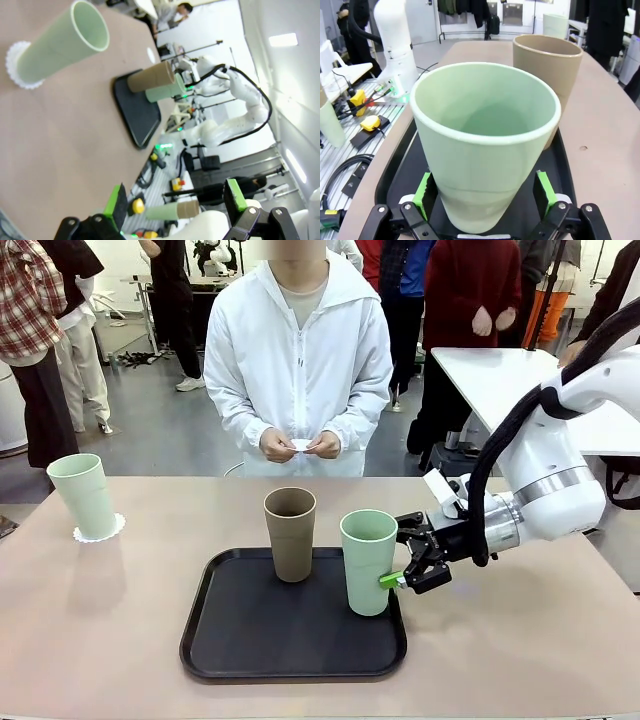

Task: Place coasters on the table and set cups on them.
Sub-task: Take one Reusable plastic cup from the Flat Tray and place it on a coaster set by the human.

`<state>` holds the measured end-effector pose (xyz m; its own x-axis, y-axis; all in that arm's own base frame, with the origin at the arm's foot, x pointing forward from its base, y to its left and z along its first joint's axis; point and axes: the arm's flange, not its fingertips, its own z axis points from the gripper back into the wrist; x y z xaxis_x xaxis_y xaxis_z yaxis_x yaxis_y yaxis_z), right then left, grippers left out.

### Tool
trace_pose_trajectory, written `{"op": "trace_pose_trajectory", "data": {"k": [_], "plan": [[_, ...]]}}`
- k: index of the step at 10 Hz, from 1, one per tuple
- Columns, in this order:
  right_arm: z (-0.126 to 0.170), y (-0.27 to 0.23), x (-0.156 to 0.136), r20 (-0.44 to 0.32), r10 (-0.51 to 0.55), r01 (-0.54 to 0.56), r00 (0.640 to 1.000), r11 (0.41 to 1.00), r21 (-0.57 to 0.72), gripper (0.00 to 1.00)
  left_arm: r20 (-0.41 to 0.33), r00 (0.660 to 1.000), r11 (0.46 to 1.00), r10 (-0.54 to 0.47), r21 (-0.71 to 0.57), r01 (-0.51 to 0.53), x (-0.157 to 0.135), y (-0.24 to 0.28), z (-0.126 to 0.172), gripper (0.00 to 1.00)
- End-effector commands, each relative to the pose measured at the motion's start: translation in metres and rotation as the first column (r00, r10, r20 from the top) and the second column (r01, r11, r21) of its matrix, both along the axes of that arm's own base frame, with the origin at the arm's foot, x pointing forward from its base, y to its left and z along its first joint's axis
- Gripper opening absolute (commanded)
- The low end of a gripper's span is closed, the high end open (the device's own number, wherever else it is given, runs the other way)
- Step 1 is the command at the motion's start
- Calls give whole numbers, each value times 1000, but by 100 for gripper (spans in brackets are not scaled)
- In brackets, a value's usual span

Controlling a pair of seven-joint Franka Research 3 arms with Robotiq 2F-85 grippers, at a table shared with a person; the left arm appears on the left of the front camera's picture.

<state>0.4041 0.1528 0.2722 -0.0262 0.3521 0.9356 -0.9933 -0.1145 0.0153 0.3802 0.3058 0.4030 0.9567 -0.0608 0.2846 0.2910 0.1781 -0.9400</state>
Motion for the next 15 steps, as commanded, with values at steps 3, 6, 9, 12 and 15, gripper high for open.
{"op": "trace_pose_trajectory", "data": {"k": [3, 6, 9, 12, 15], "plan": [[-6, 12, 6, -7, -1, 1, 1000, 1000, 9, 100, -5, 1000, 1000, 5, 7, -5, -1, 1, 2, 100], [-7, 19, 3, -49, 46, -45, 998, 999, 18, 100, -5, 1000, 1000, 5, 7, -5, -1, 1, 2, 100], [-9, 28, 1, -82, 90, -88, 993, 996, 33, 100, -5, 1000, 1000, 5, 7, -5, -1, 1, 2, 100], [-10, 29, 1, -100, 104, -97, 990, 993, 69, 41, -5, 1000, 1000, 5, 7, -5, -1, 1, 2, 100], [-10, 27, 1, -111, 98, -91, 989, 994, 59, 38, -5, 1000, 1000, 5, 7, -5, -1, 1, 2, 100]]}}
